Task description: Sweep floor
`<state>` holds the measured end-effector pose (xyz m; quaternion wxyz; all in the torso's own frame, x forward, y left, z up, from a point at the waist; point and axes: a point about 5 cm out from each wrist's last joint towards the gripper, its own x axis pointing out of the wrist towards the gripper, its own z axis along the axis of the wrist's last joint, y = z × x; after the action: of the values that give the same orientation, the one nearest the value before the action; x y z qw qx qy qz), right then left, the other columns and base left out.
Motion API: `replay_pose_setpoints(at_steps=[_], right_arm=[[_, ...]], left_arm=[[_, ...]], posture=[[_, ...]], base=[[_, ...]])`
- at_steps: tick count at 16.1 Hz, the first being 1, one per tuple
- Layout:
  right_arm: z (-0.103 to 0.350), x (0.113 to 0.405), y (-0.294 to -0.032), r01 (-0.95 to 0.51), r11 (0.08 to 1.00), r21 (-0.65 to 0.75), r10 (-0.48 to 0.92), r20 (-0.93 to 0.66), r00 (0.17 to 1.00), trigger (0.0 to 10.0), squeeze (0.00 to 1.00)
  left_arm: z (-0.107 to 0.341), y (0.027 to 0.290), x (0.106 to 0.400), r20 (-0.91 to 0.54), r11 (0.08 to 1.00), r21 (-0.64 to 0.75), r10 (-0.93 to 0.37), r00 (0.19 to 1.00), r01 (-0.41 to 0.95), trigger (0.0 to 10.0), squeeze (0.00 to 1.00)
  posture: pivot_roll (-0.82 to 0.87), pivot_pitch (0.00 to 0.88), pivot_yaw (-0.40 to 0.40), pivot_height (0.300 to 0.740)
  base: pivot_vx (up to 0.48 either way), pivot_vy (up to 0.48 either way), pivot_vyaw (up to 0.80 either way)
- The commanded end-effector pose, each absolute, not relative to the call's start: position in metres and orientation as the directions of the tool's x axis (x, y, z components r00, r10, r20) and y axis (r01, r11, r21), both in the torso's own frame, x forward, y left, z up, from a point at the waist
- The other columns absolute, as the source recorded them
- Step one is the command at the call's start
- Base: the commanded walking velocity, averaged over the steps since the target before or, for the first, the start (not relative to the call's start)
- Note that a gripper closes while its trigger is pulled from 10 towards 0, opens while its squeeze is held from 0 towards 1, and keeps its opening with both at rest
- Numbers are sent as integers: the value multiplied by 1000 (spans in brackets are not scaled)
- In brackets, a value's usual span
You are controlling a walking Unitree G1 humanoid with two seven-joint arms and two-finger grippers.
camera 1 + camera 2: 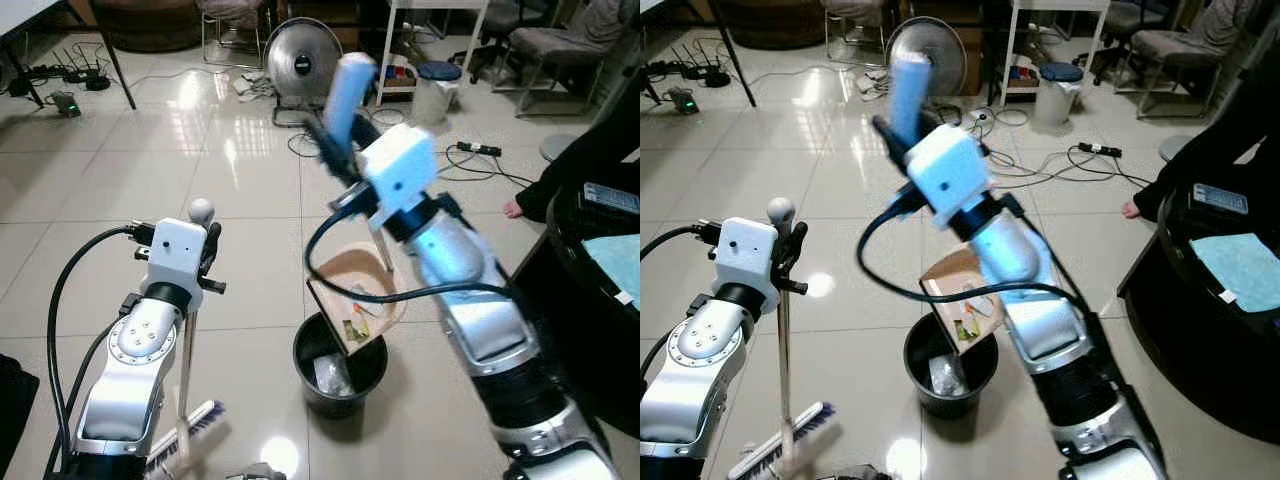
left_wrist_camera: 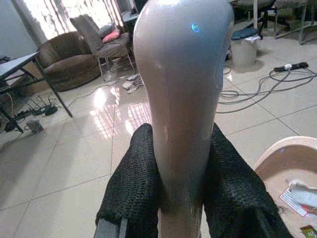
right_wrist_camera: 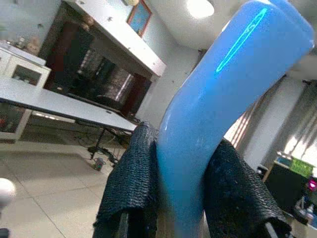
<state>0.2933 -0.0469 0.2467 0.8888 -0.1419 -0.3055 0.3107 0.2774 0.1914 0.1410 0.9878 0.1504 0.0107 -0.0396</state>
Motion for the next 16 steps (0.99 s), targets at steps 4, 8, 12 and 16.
replay_pose_setpoints(at_steps=[4,8,12,16], right_arm=[[231,279,-24,-558,643,-524,762,369,532,10000,0],[227,280,-21,-540,621,-569,775,343,531,10000,0],[234,295,-33,-462,660,-592,724,340,600,10000,0],[291,298,-55,-475,856,-205,503,541,674,10000,0]], left_arm=[[151,190,280,15,943,325,-81,997,72,10000,0],[151,190,282,15,943,326,-81,997,72,10000,0],[152,190,283,22,942,329,-82,996,70,10000,0],[168,184,287,47,957,271,-116,992,99,10000,0]], posture=[[79,24,1,740],[81,25,1,740],[86,21,-2,740],[83,17,-1,740]], base=[[0,0,0],[0,0,0],[0,0,0],[0,0,0]])
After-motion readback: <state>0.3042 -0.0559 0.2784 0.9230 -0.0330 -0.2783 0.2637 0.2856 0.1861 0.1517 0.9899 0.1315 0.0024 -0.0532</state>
